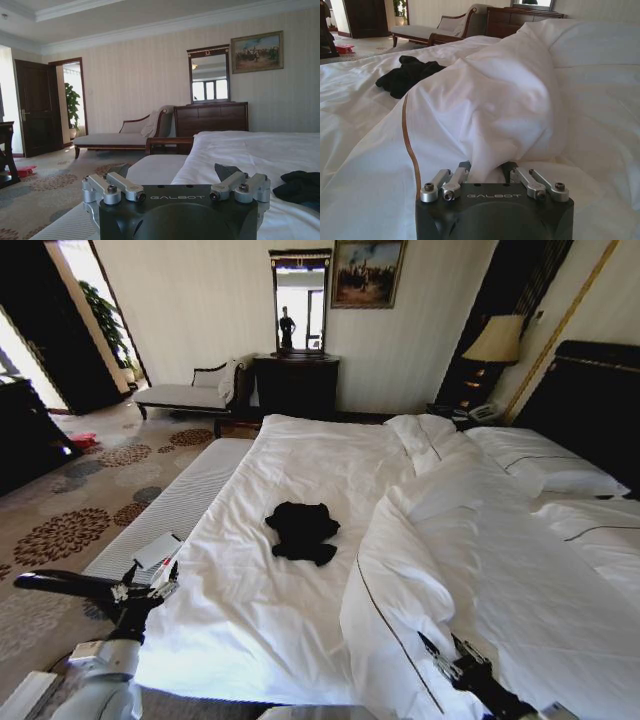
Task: Fold the clothes on the bed.
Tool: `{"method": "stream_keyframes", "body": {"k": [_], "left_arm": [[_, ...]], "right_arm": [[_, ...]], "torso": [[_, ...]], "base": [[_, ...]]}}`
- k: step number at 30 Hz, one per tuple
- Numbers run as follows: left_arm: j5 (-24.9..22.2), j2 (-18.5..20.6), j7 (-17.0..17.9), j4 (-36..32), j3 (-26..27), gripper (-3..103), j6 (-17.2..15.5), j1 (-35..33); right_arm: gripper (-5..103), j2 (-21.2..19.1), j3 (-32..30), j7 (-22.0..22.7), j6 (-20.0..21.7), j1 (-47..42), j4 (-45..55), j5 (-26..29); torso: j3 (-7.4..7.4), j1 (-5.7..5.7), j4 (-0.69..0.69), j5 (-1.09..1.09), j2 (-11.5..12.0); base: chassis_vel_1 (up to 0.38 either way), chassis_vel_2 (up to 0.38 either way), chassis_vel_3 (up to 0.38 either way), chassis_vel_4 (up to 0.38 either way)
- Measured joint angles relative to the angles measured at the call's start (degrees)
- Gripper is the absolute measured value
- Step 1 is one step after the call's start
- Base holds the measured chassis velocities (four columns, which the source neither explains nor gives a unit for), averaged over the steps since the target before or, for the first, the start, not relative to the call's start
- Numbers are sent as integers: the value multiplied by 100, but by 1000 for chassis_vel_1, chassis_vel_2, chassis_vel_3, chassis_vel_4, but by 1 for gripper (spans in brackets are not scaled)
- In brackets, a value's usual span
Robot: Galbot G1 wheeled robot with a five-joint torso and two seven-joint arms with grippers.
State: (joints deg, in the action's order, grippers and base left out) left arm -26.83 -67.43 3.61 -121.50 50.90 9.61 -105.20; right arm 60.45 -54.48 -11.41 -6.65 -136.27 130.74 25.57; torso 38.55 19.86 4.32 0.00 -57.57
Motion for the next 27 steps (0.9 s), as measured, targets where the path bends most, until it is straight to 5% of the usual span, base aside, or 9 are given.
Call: {"method": "stream_keyframes", "body": {"k": [10, 27], "left_arm": [[-8, -3, 9, 15, 3, 98, -1, -13], [-38, 1, 17, 40, 4, 99, 0, 15]], "right_arm": [[1, 158, 98, 34, -83, -10, 45, -144], [1, 749, -182, 194, -168, -174, 351, -163]], "torso": [[0, 0, -1, 0, 0], [0, 0, -2, 0, 0]], "base": [[0, 0, 0, 0], [0, 0, 0, 0]]}}
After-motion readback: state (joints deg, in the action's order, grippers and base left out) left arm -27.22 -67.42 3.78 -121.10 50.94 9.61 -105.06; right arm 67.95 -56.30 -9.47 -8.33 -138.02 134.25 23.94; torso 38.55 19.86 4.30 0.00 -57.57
